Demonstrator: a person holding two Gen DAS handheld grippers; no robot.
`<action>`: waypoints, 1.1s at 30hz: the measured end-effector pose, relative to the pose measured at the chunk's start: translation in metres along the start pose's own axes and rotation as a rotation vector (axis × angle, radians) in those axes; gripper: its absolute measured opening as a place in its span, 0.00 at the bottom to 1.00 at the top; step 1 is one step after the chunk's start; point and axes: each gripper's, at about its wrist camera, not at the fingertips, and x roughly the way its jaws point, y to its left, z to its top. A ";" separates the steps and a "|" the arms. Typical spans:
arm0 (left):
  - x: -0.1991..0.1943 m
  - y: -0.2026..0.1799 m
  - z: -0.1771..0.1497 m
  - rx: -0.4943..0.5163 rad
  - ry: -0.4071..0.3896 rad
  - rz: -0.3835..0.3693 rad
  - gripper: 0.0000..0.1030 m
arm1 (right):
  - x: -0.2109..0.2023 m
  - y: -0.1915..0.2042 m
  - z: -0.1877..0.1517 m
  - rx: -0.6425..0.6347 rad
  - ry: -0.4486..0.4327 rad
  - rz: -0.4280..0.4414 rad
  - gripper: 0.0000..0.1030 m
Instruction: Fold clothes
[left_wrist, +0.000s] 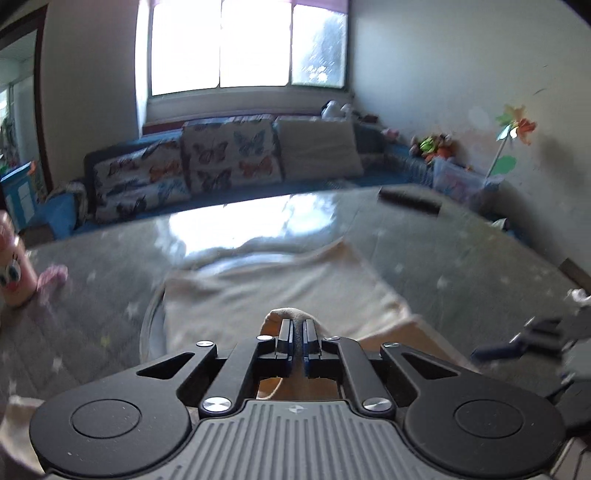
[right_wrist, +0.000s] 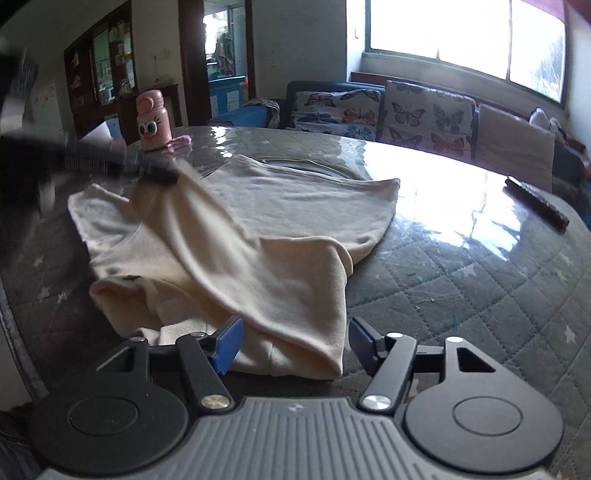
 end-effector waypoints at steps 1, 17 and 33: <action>-0.004 -0.006 0.010 0.019 -0.022 -0.009 0.05 | 0.003 0.001 0.000 -0.004 -0.003 -0.009 0.63; -0.026 -0.030 0.054 0.108 -0.105 -0.062 0.05 | 0.012 -0.007 -0.006 0.065 -0.064 -0.161 0.70; 0.021 0.037 -0.076 0.005 0.189 0.098 0.11 | -0.023 -0.027 -0.021 0.035 0.048 -0.122 0.65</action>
